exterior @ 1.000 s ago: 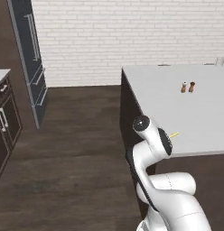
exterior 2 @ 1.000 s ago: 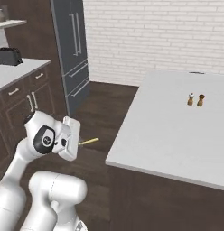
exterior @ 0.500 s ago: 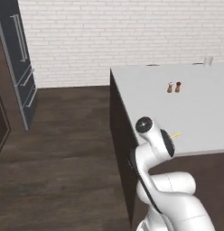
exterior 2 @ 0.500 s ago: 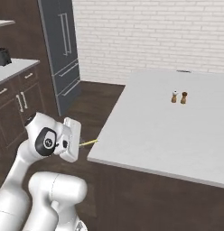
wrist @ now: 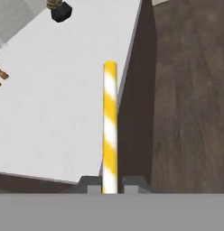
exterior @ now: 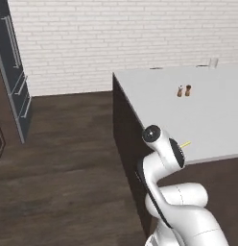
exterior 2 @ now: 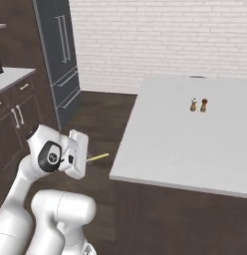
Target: Take a straw from the drawer in front and place it inside the glass cup on the dining counter.
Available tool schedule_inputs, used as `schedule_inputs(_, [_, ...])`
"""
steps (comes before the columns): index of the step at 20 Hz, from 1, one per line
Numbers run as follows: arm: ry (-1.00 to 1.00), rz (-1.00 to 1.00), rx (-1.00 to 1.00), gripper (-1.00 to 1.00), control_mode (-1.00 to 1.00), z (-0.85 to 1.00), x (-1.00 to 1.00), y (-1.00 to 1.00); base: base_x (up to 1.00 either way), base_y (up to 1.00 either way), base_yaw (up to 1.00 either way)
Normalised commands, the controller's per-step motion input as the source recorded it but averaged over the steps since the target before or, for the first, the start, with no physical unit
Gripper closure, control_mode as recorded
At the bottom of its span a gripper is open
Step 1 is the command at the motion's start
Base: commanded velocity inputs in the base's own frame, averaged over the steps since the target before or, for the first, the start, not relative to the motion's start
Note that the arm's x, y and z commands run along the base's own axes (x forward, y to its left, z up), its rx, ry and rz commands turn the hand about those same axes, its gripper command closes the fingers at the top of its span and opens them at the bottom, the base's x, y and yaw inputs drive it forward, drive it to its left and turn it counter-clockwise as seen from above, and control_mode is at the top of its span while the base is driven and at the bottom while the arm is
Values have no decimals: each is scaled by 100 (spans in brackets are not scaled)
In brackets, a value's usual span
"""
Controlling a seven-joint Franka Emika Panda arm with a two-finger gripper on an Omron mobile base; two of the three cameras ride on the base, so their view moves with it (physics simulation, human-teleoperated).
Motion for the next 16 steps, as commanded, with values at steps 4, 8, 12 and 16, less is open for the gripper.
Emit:
schedule_inputs(4, [0, 0, 0, 100, 100, 0, 0, 0, 0, 100, -37])
schedule_inputs(8, [0, 0, 0, 100, 100, 0, 0, 0, 21, 100, -51])
schedule_inputs(12, [0, 0, 0, 100, 100, 0, 0, 0, 48, 95, -60])
schedule_inputs(16, [0, 0, 0, 100, 100, 0, 0, 0, 75, 94, -58])
